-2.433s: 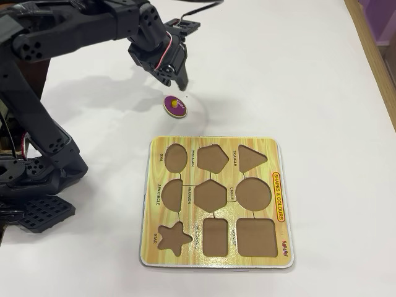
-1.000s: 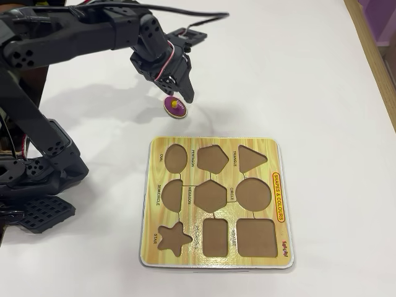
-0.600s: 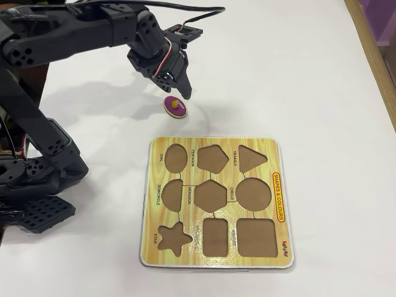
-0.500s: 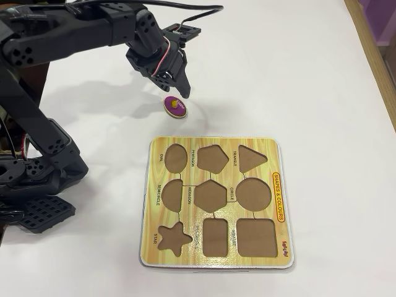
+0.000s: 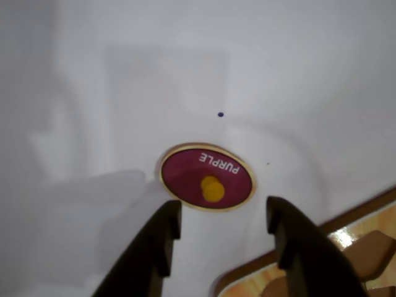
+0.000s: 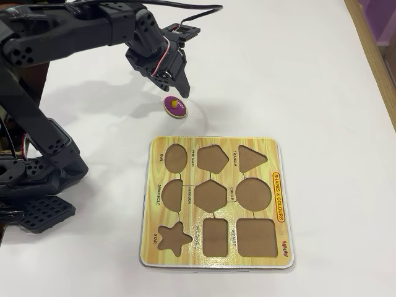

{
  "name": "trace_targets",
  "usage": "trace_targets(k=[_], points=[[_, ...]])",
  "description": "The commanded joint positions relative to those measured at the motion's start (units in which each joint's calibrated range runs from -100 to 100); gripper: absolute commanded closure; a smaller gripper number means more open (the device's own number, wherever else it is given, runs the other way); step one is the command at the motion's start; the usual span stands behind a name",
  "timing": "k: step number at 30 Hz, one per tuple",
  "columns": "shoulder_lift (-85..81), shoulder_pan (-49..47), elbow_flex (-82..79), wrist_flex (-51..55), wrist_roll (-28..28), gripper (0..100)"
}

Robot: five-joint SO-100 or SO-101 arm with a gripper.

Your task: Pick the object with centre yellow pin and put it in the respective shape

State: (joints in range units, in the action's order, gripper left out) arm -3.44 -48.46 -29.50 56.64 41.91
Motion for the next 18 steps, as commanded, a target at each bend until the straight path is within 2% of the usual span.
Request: trace_targets(k=[1, 8, 18], points=[[-2.6, -0.1, 3.1, -0.6, 0.2, 83], [-2.6, 0.1, 3.1, -0.6, 0.2, 97], [-2.6, 0.7, 3.4, -3.3, -0.3, 97]])
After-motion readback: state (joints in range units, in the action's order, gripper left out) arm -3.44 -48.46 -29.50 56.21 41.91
